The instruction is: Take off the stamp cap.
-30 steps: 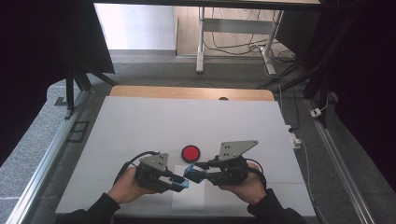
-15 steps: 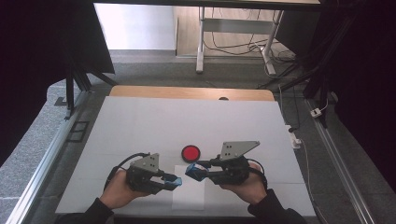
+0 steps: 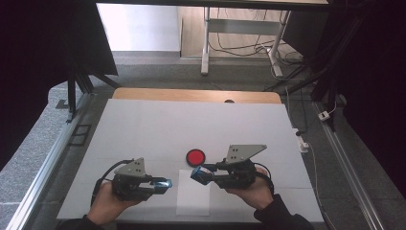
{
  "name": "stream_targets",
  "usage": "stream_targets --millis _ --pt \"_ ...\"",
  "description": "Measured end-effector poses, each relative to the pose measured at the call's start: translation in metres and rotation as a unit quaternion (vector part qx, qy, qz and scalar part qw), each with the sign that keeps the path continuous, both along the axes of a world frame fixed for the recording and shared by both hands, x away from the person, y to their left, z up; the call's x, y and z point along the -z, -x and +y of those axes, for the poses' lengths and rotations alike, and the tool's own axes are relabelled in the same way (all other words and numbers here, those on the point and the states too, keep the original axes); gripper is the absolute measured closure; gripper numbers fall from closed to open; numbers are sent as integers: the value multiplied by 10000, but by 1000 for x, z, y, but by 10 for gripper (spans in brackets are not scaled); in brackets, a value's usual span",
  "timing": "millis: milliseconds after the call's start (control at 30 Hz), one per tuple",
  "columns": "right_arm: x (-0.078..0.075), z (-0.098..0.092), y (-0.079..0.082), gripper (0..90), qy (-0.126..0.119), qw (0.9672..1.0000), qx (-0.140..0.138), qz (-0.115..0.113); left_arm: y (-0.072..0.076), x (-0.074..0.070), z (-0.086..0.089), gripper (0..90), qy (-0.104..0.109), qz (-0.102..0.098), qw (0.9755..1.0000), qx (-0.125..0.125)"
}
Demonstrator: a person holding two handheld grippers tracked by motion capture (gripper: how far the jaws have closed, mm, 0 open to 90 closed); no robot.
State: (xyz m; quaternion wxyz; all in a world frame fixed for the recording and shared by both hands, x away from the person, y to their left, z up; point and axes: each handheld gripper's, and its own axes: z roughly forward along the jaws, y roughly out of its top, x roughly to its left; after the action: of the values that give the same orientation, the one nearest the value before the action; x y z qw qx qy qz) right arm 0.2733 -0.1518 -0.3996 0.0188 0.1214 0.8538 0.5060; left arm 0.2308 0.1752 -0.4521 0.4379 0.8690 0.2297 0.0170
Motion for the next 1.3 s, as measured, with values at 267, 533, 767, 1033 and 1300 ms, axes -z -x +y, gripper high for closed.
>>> stream_targets --millis 267,533,767,1033,1300 --pt "1 1 -1 711 27 10000 59 -13 13 0 24 685 171 75 9983 -560" --pt "2 0 -1 711 91 9998 138 -71 27 4 47 684 323 122 9930 -1131" --pt "2 -1 -1 711 99 9997 197 -94 38 7 63 683 324 143 9869 -1574" --pt "3 -3 -1 711 144 9993 307 -140 50 12 82 683 261 185 9787 -2026" --pt "5 -3 -3 711 194 9988 437 -117 56 16 88 681 24 110 9750 -2220"
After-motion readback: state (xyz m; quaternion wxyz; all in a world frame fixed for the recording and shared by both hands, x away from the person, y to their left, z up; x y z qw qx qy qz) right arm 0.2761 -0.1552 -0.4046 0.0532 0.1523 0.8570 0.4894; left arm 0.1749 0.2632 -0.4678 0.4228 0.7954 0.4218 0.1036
